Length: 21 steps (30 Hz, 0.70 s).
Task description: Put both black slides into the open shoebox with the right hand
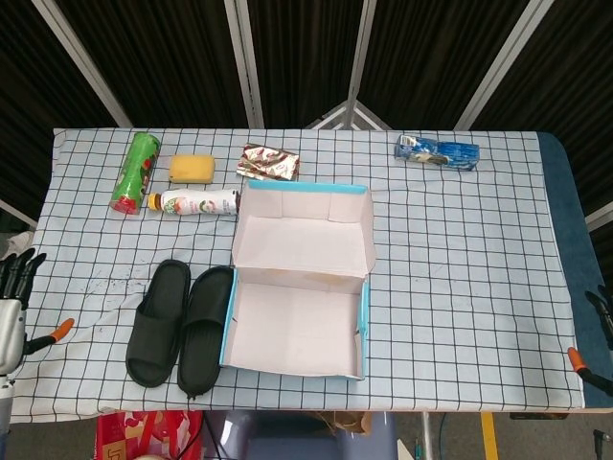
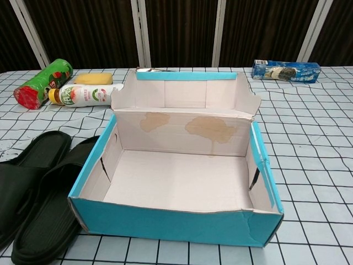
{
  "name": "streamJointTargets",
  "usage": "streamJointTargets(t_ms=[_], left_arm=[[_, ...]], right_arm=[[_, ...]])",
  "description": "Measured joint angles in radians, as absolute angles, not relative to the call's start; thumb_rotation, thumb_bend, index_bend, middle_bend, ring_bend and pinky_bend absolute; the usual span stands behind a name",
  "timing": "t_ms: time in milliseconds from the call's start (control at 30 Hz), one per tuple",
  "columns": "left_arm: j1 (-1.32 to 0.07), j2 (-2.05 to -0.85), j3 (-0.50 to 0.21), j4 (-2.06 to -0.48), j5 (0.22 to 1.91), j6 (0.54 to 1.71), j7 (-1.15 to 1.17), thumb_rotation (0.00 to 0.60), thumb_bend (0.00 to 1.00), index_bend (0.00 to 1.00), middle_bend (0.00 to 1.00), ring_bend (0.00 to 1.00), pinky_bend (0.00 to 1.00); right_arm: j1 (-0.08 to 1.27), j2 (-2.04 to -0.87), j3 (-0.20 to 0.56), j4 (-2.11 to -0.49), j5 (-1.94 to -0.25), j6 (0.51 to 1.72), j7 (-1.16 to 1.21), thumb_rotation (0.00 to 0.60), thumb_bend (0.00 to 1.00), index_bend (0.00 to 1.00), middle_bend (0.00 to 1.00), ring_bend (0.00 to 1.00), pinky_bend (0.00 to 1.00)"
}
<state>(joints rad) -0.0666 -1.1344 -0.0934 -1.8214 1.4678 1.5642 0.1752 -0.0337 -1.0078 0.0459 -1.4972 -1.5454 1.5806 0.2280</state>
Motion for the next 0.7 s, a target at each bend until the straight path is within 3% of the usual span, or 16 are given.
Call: streamJointTargets(t_ms=[267,700], left_arm=[[-0.09,-1.19,-0.036,-1.832,1.505,1.483,0.249,0.6,0.16,0.08,0.07,0.0,0.0],[-0.07,-1.445,0.077,-1.651,1.632,1.472,0.363,0.6,0.15,0.08,0.09,0.0,0.0]], right_arm=[[-0.039,-0.997,0.047,-1.494,-1.536,1.582,0.261,0.6,0.35,0.1,0.07,0.05,0.0],[-0.039,-0.987,0.044,-1.488,-1.536,1.577,0.292,0.6,0.35,0.1,0.07,0.05,0.0]])
